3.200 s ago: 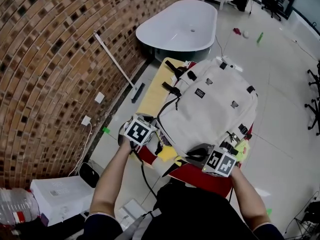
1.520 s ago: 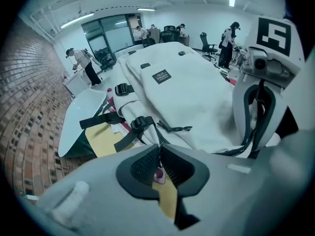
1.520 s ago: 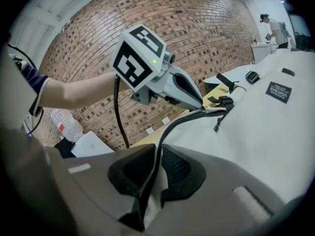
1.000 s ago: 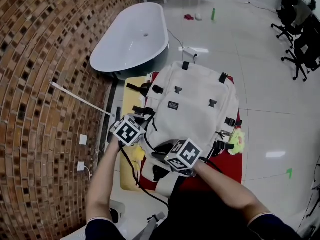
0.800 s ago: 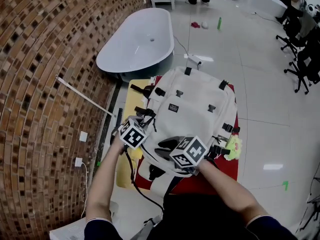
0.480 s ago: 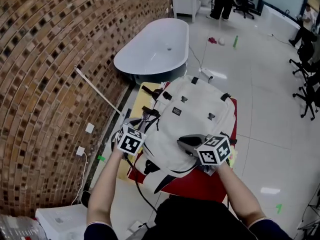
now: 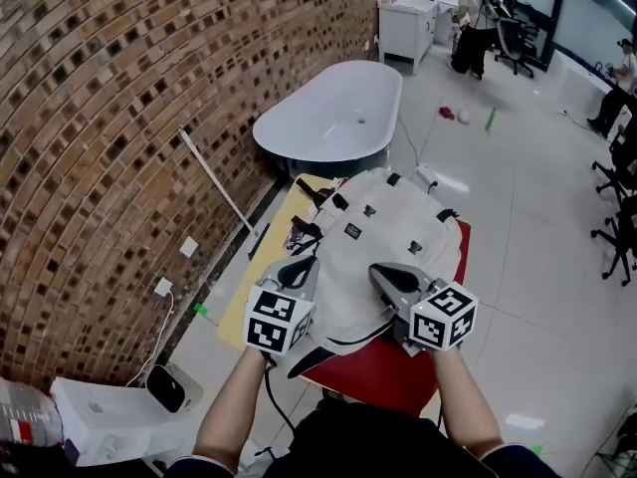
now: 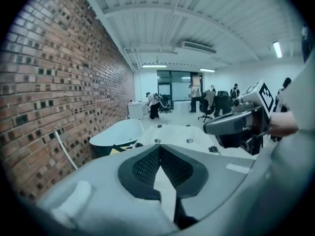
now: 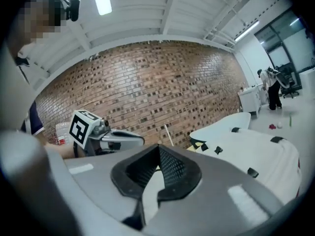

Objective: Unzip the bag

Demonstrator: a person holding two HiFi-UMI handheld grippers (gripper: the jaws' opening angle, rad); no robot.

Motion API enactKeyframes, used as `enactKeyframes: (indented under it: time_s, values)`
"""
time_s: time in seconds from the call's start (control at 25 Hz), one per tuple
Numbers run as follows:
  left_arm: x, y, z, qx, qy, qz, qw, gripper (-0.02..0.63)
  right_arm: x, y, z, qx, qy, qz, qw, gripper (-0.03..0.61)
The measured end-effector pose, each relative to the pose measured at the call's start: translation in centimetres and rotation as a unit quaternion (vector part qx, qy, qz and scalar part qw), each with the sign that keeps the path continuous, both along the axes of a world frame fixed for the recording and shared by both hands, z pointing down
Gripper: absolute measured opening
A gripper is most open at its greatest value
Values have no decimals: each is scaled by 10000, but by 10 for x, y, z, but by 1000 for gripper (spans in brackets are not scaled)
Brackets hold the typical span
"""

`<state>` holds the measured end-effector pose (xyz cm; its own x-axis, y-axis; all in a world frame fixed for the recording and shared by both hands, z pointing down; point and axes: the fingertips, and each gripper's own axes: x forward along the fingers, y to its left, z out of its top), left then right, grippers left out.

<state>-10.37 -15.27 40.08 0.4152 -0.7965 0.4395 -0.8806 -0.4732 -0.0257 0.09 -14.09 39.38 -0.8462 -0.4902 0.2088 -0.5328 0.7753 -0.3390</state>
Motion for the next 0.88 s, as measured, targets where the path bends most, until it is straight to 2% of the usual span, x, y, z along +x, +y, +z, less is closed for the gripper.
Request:
enactKeyframes:
  time_s: [0.16,0.32,0.52,0.88]
  values:
    - [46,19,-18,26,896,229,9957,5,3,17,-32,494,-307,-40,9983,5]
    - [70,28,-32,144,1399,323,9895,5,8,27,-52,797,-435,-88,9958,5]
    - [85,31,-43,227,1606,427,9858,5,15,28,-59,910,-423,-20,9949,5]
    - [92,36,-42,195,1561,492,9863,5,22,30,-60,889,-353,-39,9954,5]
